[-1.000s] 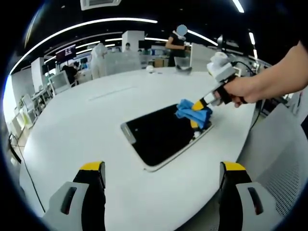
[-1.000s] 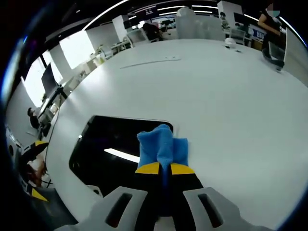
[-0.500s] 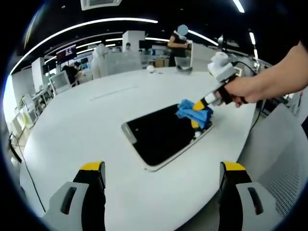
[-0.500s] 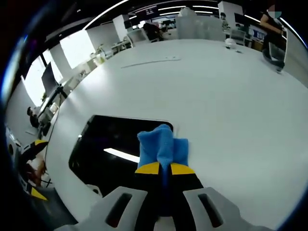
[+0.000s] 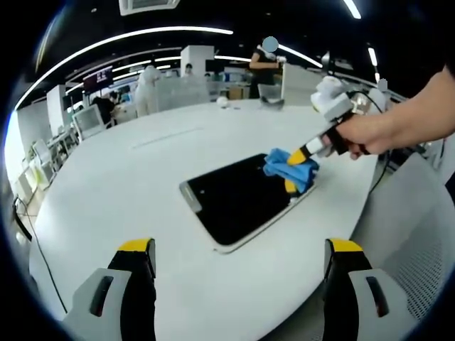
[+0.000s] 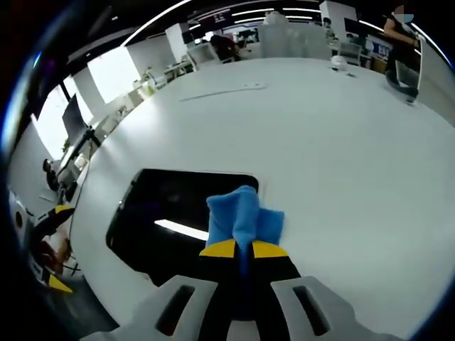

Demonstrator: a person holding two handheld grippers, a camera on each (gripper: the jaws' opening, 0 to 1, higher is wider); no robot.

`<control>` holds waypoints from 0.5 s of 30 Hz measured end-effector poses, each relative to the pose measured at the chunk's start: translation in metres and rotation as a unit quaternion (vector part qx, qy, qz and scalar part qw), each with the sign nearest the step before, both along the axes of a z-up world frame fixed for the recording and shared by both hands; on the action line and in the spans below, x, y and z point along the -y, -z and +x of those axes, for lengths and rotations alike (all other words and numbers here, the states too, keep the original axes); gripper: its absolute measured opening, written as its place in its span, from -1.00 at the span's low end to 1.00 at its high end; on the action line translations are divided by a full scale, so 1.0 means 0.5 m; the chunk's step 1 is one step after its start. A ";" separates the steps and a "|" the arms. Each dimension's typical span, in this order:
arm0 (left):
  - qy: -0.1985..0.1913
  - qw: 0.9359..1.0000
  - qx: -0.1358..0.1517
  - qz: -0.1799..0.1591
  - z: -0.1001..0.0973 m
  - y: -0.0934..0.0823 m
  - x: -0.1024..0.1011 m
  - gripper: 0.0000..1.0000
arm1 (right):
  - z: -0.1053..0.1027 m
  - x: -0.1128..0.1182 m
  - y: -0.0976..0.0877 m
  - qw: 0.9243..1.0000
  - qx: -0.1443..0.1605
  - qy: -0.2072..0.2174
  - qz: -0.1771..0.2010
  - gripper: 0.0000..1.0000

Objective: Wipe the mirror surface with the cleaning cloth until all visible marks leave the cleaned area.

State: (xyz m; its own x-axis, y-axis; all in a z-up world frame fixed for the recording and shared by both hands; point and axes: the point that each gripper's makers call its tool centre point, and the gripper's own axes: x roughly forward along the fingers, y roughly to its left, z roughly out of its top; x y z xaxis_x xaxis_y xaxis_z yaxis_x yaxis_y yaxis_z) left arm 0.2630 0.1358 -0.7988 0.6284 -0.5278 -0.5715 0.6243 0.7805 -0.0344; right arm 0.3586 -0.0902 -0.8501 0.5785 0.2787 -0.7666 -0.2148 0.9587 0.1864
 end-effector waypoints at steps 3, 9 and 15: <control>0.001 1.000 0.000 0.000 0.000 0.000 0.000 0.98 | -0.003 0.003 0.002 1.000 -0.003 0.001 0.000 -0.99; 0.002 1.000 0.001 0.000 0.000 -0.001 0.001 0.98 | -0.017 0.005 0.001 1.000 -0.005 -0.004 -0.004 -0.99; 0.003 1.000 0.001 0.001 -0.001 0.000 0.002 0.98 | -0.031 0.007 0.003 1.000 -0.007 0.000 0.001 -0.98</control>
